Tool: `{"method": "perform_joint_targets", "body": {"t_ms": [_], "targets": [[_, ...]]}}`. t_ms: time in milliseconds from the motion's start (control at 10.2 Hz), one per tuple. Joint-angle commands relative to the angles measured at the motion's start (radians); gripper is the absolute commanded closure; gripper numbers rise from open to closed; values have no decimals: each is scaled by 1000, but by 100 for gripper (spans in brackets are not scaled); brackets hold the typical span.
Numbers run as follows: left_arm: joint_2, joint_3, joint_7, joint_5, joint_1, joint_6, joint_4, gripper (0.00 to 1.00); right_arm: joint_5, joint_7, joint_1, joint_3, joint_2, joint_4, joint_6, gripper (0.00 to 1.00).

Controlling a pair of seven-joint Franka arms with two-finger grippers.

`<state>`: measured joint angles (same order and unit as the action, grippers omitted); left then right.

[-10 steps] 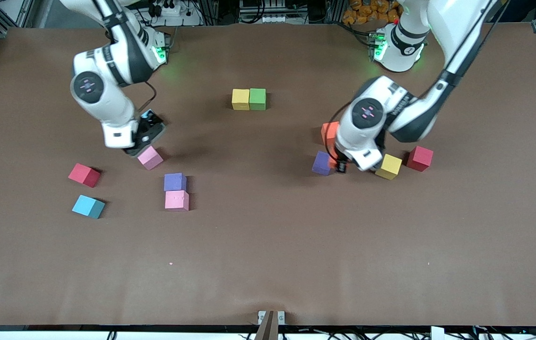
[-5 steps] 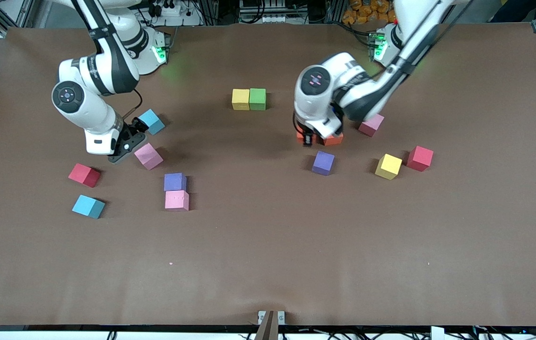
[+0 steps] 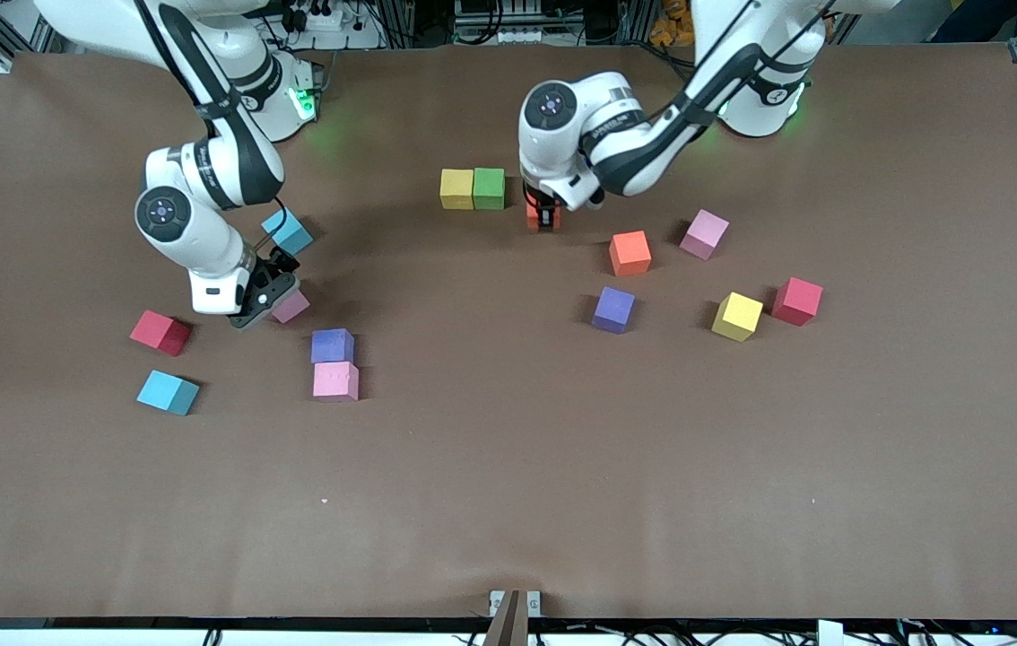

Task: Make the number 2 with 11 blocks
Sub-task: 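Place the orange block beside green with the left gripper while right grasps pink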

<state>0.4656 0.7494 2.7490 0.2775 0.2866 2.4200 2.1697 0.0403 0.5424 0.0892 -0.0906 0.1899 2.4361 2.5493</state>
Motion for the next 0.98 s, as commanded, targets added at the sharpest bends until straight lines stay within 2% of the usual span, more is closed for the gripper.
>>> {"method": "perform_joint_targets", "body": {"t_ms": [0,294,883], "targets": [[33,-7,130,5,55,44,2,72,9,16,-16,-8,19,-3,20,0],[74,-15,178,5,97,71,-4,72,9,16,-28,-8,43,3,39,0],[105,-19,199,8,100,90,-28,71,9,30,-35,-11,78,3,60,0]]}}
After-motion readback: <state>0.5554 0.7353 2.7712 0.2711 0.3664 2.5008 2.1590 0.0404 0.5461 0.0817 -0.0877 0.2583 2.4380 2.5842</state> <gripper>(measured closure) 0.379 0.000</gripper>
